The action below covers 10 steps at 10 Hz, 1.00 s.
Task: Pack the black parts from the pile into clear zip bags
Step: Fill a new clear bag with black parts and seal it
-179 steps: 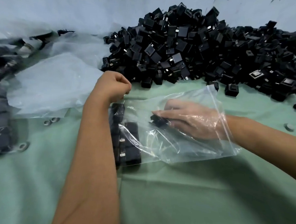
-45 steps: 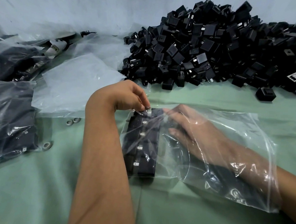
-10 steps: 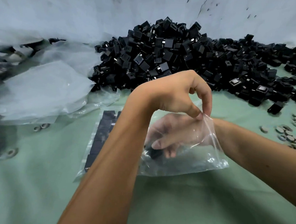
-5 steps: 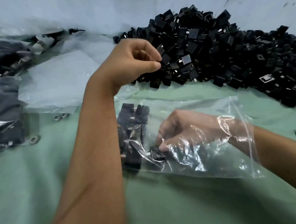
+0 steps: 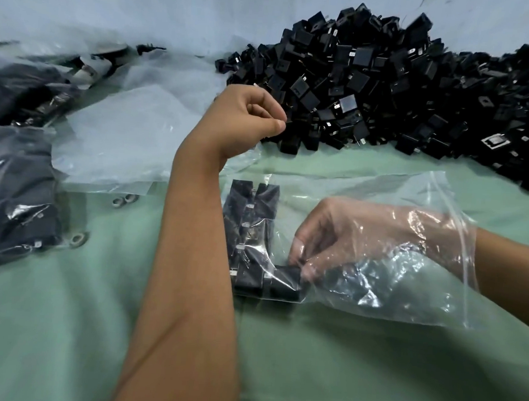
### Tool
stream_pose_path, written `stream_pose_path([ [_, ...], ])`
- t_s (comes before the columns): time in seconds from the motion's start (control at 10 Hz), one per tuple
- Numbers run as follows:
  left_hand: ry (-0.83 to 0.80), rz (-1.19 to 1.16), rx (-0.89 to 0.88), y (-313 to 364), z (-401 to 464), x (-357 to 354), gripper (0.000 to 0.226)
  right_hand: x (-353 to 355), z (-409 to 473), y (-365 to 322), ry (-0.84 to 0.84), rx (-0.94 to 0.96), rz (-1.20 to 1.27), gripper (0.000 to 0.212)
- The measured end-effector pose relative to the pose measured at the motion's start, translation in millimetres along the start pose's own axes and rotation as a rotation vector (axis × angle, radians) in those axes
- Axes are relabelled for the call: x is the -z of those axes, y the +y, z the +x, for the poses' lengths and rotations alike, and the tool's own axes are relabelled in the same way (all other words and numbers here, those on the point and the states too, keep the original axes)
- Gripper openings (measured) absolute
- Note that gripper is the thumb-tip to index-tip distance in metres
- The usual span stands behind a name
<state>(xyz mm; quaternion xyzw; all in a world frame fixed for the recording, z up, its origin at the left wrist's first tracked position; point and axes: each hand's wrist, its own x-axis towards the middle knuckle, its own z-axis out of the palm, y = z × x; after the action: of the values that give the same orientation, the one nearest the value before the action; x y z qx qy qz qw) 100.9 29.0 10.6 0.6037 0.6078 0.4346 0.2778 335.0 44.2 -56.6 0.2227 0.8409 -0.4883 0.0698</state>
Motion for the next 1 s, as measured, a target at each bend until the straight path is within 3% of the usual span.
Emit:
stream_pose_path([
  [0.2,-0.046,-0.001,-0.002,3.0,1.2,-5.8,0.010,-0.7,7.8,23.5,0.003,0.006,-0.065,0.027],
  [0.4,-0.085,-0.013,0.002,13.5,6.2,-35.1,0.005,14.3,-33.5,11.2,-0.001,0.090,0.051,0.025],
  [0.5,-0.208,0.064,-0.050,27.1,6.9,-67.3,0.005,32.6,-74.1,22.0,-0.013,0.027,0.280,0.027],
  [0.6,-0.387,0.141,-0.083,34.3,5.2,-92.0,0.008,42.3,-118.2,45.0,-0.043,-0.034,0.359,0.028],
  [0.7,-0.520,0.266,-0.079,34.5,2.1,-107.3,0.010,52.8,-150.9,60.0,0.013,-0.217,0.428,0.035],
  [0.8,-0.530,0.344,-0.089,38.3,-0.4,-119.8,0.013,61.7,-157.4,67.7,0.371,-0.404,0.326,0.018],
  [0.9,-0.548,0.305,-0.136,45.6,-4.0,-133.3,0.021,67.9,-138.2,77.4,0.900,-0.471,0.110,0.009],
  [1.0,-0.638,0.304,-0.191,54.1,-11.5,-147.5,0.039,76.5,-110.6,81.9,1.122,-0.472,-0.258,0.007],
])
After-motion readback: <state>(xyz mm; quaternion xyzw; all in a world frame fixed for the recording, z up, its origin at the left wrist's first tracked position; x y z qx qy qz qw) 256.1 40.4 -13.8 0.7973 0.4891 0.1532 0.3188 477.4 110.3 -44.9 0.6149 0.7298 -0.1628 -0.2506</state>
